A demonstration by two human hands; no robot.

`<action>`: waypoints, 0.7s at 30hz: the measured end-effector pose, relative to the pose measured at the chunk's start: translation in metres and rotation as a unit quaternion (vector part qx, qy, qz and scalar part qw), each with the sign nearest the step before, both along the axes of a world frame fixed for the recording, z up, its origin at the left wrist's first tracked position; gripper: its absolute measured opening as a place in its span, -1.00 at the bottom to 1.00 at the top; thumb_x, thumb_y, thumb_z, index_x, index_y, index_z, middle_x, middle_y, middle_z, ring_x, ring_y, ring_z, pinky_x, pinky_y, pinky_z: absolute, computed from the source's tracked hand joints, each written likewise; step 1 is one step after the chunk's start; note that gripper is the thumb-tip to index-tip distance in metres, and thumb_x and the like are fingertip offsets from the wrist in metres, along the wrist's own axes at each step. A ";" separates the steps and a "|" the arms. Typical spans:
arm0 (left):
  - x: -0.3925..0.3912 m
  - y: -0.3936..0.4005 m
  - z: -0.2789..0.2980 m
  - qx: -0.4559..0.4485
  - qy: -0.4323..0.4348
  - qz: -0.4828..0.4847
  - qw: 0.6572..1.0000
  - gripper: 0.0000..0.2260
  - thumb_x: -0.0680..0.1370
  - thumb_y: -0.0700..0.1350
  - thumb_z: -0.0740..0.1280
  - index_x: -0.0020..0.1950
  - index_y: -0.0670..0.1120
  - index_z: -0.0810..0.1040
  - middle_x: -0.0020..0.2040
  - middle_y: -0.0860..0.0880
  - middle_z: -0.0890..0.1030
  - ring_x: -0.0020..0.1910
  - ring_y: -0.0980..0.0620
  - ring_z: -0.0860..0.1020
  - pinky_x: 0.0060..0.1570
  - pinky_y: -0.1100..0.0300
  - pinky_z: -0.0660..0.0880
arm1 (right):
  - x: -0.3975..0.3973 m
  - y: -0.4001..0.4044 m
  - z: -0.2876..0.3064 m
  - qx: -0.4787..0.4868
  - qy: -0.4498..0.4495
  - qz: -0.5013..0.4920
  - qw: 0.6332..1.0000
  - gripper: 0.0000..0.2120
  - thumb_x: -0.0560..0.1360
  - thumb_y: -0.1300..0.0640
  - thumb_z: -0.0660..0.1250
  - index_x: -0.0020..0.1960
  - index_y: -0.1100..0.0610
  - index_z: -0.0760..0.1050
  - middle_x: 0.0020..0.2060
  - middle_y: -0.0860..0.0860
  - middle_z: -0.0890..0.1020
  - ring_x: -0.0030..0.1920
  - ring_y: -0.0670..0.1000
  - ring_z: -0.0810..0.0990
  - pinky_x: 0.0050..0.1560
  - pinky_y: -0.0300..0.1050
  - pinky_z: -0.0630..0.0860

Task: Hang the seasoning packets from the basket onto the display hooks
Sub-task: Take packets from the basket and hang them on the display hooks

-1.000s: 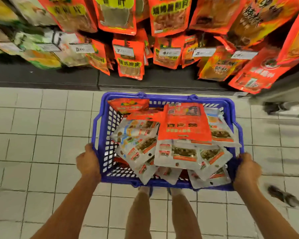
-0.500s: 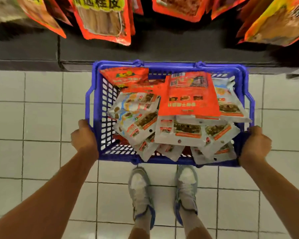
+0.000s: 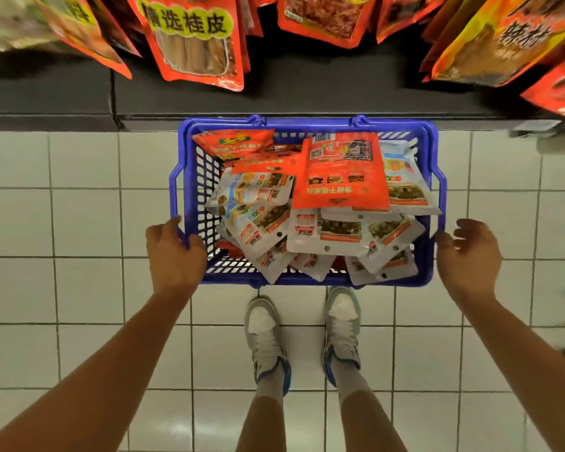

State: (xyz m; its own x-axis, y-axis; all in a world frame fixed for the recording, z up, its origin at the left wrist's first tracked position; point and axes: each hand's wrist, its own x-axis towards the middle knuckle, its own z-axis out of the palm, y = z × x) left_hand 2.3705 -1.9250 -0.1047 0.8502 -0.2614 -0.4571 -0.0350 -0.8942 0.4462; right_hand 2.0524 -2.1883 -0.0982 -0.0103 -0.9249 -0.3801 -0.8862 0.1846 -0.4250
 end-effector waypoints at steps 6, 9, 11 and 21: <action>-0.033 -0.048 0.019 -0.053 0.058 -0.098 0.992 -0.82 0.59 -0.21 0.30 0.14 -0.11 0.65 0.04 -0.02 0.65 -0.04 0.02 0.58 -0.30 0.42 0.42 | 0.056 -0.001 0.025 -0.049 -0.017 0.278 0.959 -0.48 0.55 0.08 0.42 0.46 0.05 0.35 0.39 0.19 0.43 0.36 0.23 0.45 0.22 0.11 0.50; -0.042 -0.069 0.023 -0.057 0.078 -0.127 0.987 -0.77 0.55 -0.22 0.31 0.16 -0.09 0.66 -0.05 0.05 0.59 -0.08 0.07 0.53 -0.31 0.44 0.34 | 0.096 -0.011 0.028 -0.038 0.011 0.407 0.912 -0.56 0.57 0.08 0.41 0.44 0.04 0.48 0.52 0.21 0.34 0.50 0.31 0.30 0.40 0.27 0.36; -0.048 -0.079 0.029 -0.061 0.083 -0.148 0.984 -0.73 0.52 -0.25 0.32 0.17 -0.07 0.66 -0.10 0.09 0.58 -0.11 0.08 0.51 -0.31 0.45 0.32 | 0.111 -0.016 0.037 -0.012 -0.003 0.454 0.891 -0.75 0.63 0.10 0.33 0.27 0.09 0.63 0.51 0.14 0.39 0.55 0.25 0.25 0.52 0.21 0.21; -0.037 -0.091 0.072 -0.256 0.219 -0.180 0.924 -0.40 0.47 -0.26 0.53 0.45 0.02 0.43 0.37 0.09 0.51 0.38 0.10 0.48 0.27 0.07 0.53 | 0.098 0.006 0.134 0.275 -0.323 0.253 0.870 -0.83 0.54 -0.01 0.29 0.10 -0.10 0.57 0.05 -0.20 0.69 0.14 -0.13 0.66 0.04 -0.24 0.63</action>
State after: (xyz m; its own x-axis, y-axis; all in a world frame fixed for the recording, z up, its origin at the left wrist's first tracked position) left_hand 2.3338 -2.0163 -0.0325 0.4292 -0.7679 -0.4756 -0.0043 -0.5282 0.8491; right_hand 2.1502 -2.1819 0.0358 0.7244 -0.4259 -0.5421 -0.5227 0.1733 -0.8347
